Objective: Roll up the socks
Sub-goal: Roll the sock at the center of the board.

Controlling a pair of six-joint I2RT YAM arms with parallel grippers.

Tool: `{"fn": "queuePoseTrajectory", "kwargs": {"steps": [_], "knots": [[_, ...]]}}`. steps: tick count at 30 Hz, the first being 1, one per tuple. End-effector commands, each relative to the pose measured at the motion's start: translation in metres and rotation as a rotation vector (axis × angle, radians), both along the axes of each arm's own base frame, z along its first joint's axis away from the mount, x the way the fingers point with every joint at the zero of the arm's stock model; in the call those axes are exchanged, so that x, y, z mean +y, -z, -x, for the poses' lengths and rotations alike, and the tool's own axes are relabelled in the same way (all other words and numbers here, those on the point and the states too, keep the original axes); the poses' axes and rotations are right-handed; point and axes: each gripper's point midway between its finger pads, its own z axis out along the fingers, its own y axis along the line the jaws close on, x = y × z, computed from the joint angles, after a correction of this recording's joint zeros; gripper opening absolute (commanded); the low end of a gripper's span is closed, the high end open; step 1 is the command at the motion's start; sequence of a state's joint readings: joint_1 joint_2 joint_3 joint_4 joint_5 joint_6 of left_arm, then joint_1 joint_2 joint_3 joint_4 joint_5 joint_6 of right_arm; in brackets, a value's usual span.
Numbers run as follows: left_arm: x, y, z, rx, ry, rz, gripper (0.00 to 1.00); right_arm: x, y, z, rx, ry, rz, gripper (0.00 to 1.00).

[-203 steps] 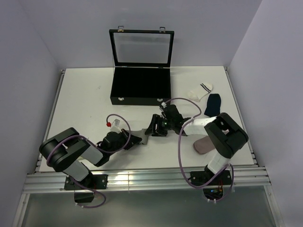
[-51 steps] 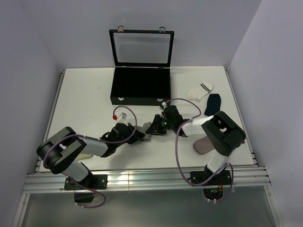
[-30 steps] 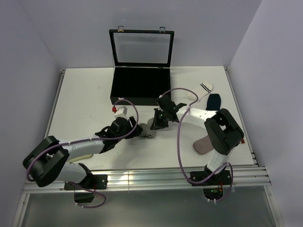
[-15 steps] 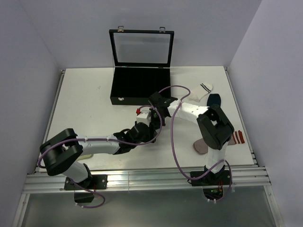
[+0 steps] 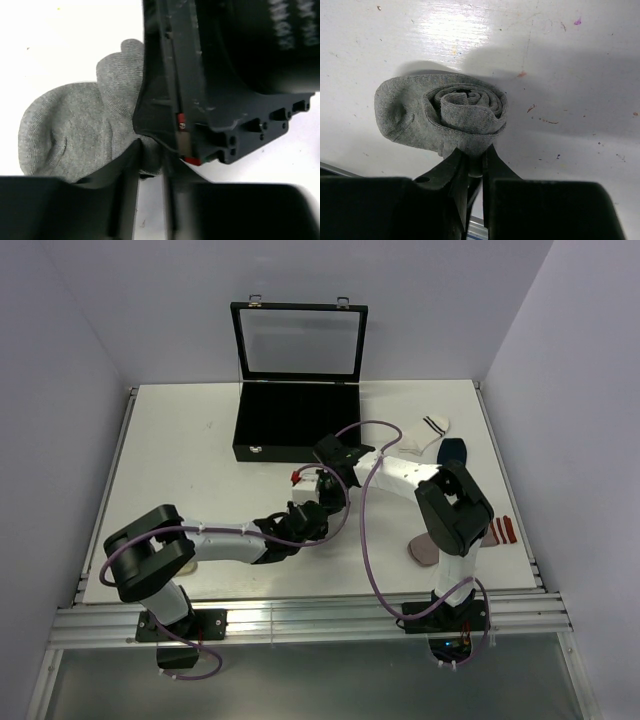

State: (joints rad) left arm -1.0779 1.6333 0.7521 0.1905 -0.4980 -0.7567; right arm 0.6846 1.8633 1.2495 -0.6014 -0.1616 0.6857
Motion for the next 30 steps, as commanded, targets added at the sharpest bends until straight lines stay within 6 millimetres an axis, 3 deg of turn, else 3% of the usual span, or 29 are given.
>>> {"fn": "queuePoseTrajectory", "kwargs": {"steps": [1, 2, 6, 10, 15, 20, 30], "knots": [[0.025, 0.034, 0.013, 0.082, -0.061, -0.074, 0.23, -0.003, 0.008, 0.018, 0.06, -0.024, 0.018, 0.06], [0.025, 0.035, 0.015, 0.09, -0.058, -0.06, 0.15, 0.001, 0.005, 0.019, 0.063, -0.03, -0.009, 0.08], [0.036, 0.041, 0.023, 0.135, -0.067, -0.023, 0.01, 0.012, -0.008, 0.018, 0.033, -0.033, -0.102, 0.26], [0.041, 0.041, 0.027, 0.182, -0.073, 0.059, 0.01, 0.023, -0.037, 0.005, -0.059, 0.001, -0.223, 0.4], [0.057, 0.042, 0.03, 0.273, -0.093, 0.198, 0.01, 0.015, -0.056, -0.002, -0.146, 0.073, -0.32, 0.55], [0.073, 0.041, 0.024, 0.329, -0.123, 0.317, 0.01, 0.019, -0.065, -0.006, -0.215, 0.082, -0.416, 0.55], [0.093, 0.055, 0.021, 0.398, -0.15, 0.297, 0.04, 0.032, -0.033, -0.006, -0.2, 0.075, -0.481, 0.56]]}}
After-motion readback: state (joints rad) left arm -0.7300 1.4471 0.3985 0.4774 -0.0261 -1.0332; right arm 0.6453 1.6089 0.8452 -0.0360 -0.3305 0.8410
